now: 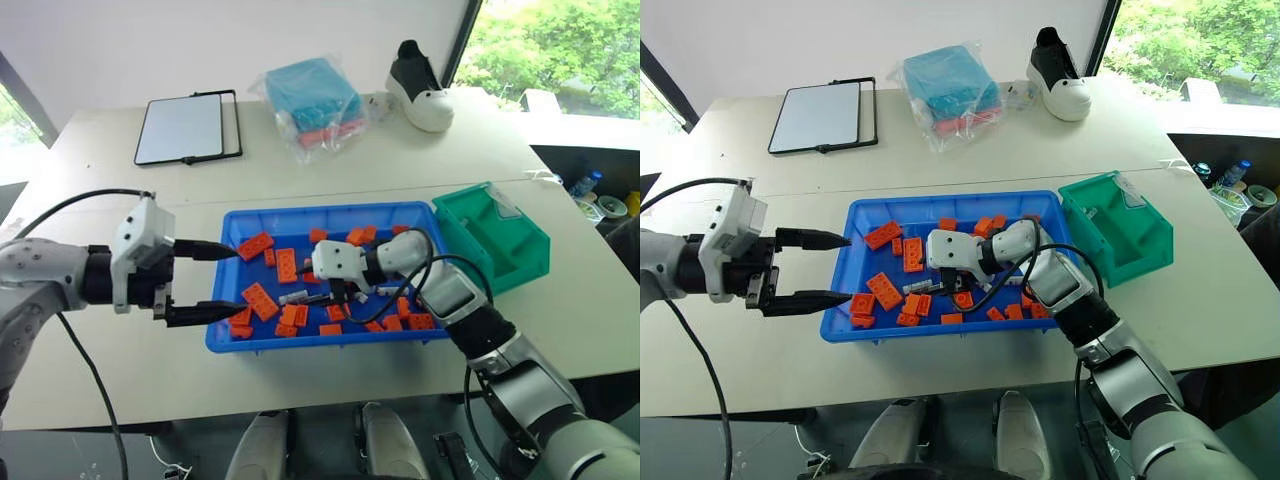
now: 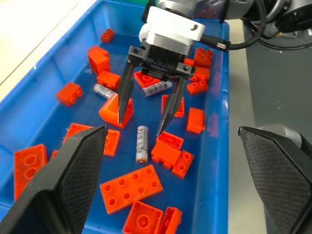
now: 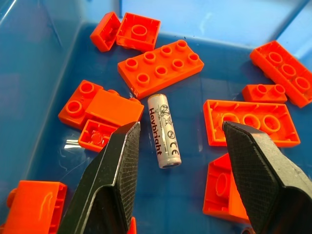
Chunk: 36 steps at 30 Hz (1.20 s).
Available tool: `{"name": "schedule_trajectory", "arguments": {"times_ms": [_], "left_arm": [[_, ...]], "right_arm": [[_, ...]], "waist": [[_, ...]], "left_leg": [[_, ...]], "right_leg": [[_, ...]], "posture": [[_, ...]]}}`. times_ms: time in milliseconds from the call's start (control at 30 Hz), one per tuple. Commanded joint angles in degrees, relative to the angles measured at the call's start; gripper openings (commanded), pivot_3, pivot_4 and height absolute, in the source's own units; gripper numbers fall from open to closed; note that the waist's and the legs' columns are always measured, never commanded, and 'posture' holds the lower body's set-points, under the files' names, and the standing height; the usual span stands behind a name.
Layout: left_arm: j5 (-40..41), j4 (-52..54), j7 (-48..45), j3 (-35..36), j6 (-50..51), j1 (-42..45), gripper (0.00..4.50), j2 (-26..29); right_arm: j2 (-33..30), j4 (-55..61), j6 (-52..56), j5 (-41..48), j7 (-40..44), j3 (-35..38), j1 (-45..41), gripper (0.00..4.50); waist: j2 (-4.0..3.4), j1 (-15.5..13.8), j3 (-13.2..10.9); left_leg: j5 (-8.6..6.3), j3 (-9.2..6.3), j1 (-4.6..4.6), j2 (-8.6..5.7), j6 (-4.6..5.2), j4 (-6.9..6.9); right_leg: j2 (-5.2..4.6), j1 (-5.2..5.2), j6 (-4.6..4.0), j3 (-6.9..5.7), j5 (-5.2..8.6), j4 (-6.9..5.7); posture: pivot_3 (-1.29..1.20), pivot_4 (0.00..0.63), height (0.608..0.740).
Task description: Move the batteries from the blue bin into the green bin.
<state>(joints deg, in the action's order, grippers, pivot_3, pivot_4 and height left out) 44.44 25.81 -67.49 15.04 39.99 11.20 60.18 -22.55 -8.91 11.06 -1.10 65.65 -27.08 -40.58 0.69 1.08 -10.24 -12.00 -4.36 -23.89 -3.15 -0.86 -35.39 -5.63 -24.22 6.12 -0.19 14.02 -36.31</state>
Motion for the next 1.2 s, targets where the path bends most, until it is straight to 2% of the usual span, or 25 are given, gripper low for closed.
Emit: {"name": "schedule_trajectory", "arguments": {"times_ms": [33,67,133,200,400,533,767,867,967,1200], "left_arm": [[0.74,1.37,0.08,2.77,-0.4,-0.25,4.5,0.89],[0.79,1.47,0.25,2.86,-0.39,-0.3,4.5,0.82],[0.84,1.56,0.4,2.98,-0.4,-0.38,4.5,0.74],[0.77,1.52,0.42,2.99,-0.5,-0.41,4.5,0.69],[0.5,1.34,0.21,2.85,-0.81,-0.35,4.5,0.61],[-0.16,0.29,-0.45,1.84,-1.56,0.17,4.5,0.47],[-0.94,-1.51,-0.81,0.16,-2.49,2.27,4.5,0.19],[-1.32,-2.18,-1.12,-0.31,-2.99,2.78,4.5,0.25],[-1.5,-2.58,-1.24,-0.63,-3.02,3.49,4.5,0.24],[-1.67,-2.79,-1.51,-0.45,-2.96,3.91,4.5,0.58]], "right_arm": [[0.89,-1.32,-2.61,-0.78,0.03,-0.67,-0.5,2.21],[0.98,-1.83,-3.06,-1.03,-0.01,-0.75,-0.37,1.89],[0.96,-2.59,-4.11,-1.56,0.13,-1.13,-0.11,0.82],[0.62,-3.2,-5.5,-2.26,0.51,-1.89,0.52,0.05],[0.47,-2.72,-6.89,-2.89,1.17,-2.19,1.59,0.05],[0.56,0.59,-1.79,-0.91,1.37,0.12,1.51,0.05],[1.0,2.69,0.89,-0.36,0.8,0.98,0.5,0.05],[1.22,3.48,1.63,-0.39,-0.02,1.39,0.19,0.83],[2.14,2.02,0.97,-1.15,-1.93,1.62,-0.53,2.31],[3.6,-1.96,0.72,-1.32,-2.64,0.92,-0.98,2.31]], "waist": [[0.0,-0.04,0.0],[0.01,-0.04,0.01],[0.01,-0.04,0.0],[0.01,-0.02,0.01],[0.01,-0.01,0.01],[0.01,-0.01,0.01],[0.01,-0.04,0.0],[0.01,-0.03,0.01],[0.01,-0.02,0.01],[0.01,0.01,0.0]], "left_leg": [[0.0,0.0,0.0,0.0,0.0,0.0],[0.0,0.0,0.0,0.0,0.0,0.0],[0.0,0.0,0.01,0.0,0.0,0.0],[0.0,0.0,0.01,0.0,0.0,0.0],[0.0,0.0,0.13,0.0,0.0,0.0],[0.0,0.0,0.14,0.0,0.0,0.0],[0.0,0.01,0.14,0.0,0.0,0.0],[0.0,0.0,0.14,0.0,0.0,0.0],[0.0,0.0,0.14,0.0,0.0,0.0],[0.0,0.0,0.15,0.01,0.0,0.0]], "right_leg": [[0.0,0.0,0.0,0.0,0.0,0.0],[0.0,0.0,0.0,0.0,0.0,0.0],[0.0,0.02,0.0,0.0,0.0,0.0],[0.0,0.01,0.0,0.0,0.0,0.0],[0.0,0.13,0.0,0.0,0.0,0.0],[0.0,0.13,-0.01,0.0,0.0,0.0],[0.01,0.13,-0.01,0.0,0.0,-0.01],[0.02,0.13,-0.01,0.0,0.0,-0.01],[0.02,0.13,-0.01,0.0,0.0,-0.01],[0.02,0.13,-0.01,0.0,0.0,-0.02]], "posture": [[0.0,0.15,0.731],[0.0,0.15,0.731],[0.0,0.15,0.731],[0.0,0.15,0.731],[0.0,0.15,0.731],[0.0,0.15,0.731],[0.0,0.15,0.731],[0.0,0.15,0.731],[0.0,0.15,0.731],[0.0,0.15,0.731]]}}
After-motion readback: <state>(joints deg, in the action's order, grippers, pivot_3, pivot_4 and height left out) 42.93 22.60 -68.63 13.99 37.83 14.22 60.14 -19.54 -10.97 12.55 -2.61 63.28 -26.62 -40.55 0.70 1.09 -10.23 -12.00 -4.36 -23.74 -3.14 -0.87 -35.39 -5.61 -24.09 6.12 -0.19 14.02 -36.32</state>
